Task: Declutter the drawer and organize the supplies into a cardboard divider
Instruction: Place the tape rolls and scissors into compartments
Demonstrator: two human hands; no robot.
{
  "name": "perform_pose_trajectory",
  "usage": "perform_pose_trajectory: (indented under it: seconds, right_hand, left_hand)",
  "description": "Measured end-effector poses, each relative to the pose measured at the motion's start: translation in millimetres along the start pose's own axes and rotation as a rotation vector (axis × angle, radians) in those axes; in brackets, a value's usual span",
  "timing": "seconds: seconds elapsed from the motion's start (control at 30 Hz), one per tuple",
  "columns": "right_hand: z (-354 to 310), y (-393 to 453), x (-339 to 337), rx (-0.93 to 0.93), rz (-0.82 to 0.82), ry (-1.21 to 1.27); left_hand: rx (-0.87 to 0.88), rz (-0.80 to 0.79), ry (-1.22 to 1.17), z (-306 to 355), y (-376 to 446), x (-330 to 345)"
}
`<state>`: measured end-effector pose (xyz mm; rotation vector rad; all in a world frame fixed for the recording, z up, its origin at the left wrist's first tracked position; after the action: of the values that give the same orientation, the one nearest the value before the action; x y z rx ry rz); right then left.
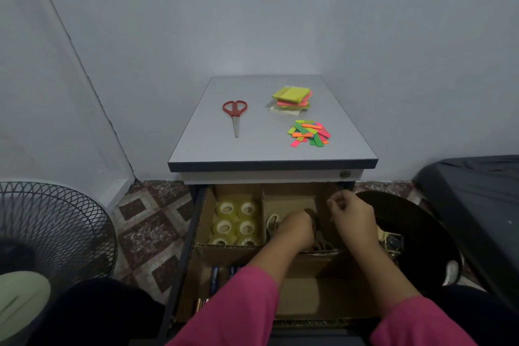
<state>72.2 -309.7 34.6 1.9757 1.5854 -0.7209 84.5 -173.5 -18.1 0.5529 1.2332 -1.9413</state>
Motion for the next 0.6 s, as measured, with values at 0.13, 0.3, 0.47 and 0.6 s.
perform_pose_trajectory:
  seconds: [0.13,0.3,0.47,0.6]
  right_hand:
    - [0.3,0.1,1.1,-0.003,-0.005,-0.007]
    - [-1.9,-1.5,1.7,-0.019,-0.011,-0.008]
    - [-3.0,-1.7,3.0,-0.027,-0.021,-0.026]
    - [-5.1,-2.3,2.2,-0.045,-0.016,-0.050]
  left_hand:
    - [-0.006,-0.036,-0.018,-3.4,7.9,6.5]
    - [-0.045,0.085,-0.001,-10.8,6.5,-4.7]
    - [-0.064,0.062,0.049,-13.6,12.4,-1.5]
    - [-0.061,-0.015,0.071,-13.1,20.7,7.0]
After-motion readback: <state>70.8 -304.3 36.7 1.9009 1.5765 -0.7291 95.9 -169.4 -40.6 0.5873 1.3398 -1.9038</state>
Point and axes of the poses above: each hand's wrist, its own y-axis towards the middle knuckle, its own x-axis out of the palm, z = x × y, the point moved 10 cm from there along y, towards the middle knuckle, and after that the axes turned 12 degrees about -z, right-handed, at the moved point
